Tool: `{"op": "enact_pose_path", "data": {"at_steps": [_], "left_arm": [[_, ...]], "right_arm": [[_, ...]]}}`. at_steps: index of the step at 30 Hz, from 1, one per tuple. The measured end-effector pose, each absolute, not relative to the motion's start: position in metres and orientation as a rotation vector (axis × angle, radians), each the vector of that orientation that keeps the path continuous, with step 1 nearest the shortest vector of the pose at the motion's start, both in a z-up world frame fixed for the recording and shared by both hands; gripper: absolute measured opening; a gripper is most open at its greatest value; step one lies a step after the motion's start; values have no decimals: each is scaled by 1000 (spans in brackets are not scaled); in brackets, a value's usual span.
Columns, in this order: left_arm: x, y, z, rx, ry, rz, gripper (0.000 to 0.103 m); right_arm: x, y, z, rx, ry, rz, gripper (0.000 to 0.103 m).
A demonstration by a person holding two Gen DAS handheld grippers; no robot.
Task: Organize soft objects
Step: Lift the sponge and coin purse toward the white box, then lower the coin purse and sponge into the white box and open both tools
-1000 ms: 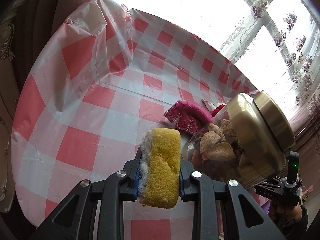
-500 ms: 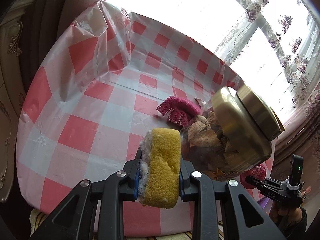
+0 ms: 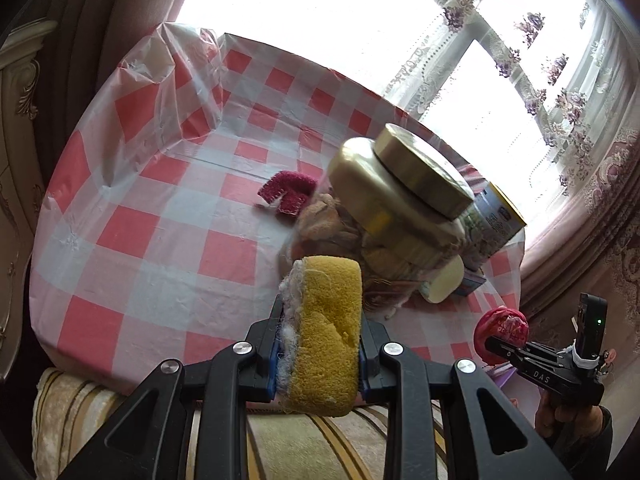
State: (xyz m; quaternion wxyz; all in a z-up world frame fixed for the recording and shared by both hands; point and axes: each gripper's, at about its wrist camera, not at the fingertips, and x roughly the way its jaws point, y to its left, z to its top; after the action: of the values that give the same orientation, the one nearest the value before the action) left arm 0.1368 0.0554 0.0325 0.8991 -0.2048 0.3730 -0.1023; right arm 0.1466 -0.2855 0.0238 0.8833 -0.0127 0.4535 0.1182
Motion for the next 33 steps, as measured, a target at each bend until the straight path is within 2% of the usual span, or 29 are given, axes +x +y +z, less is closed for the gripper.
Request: {"op": "enact_pose_path", "data": {"at_steps": [8,13,33], "left_arm": [[115,-20,43,-366,791,-380,29],[104,-75,47,-325,815,-501,29],[41,-247,53,-67,888,-830,29]], "right_arm": [[89,-326,39,-5,924,183,20],[101,-339,32,16,916,144,20],[9,-439,44,89,832,-61,22]]}}
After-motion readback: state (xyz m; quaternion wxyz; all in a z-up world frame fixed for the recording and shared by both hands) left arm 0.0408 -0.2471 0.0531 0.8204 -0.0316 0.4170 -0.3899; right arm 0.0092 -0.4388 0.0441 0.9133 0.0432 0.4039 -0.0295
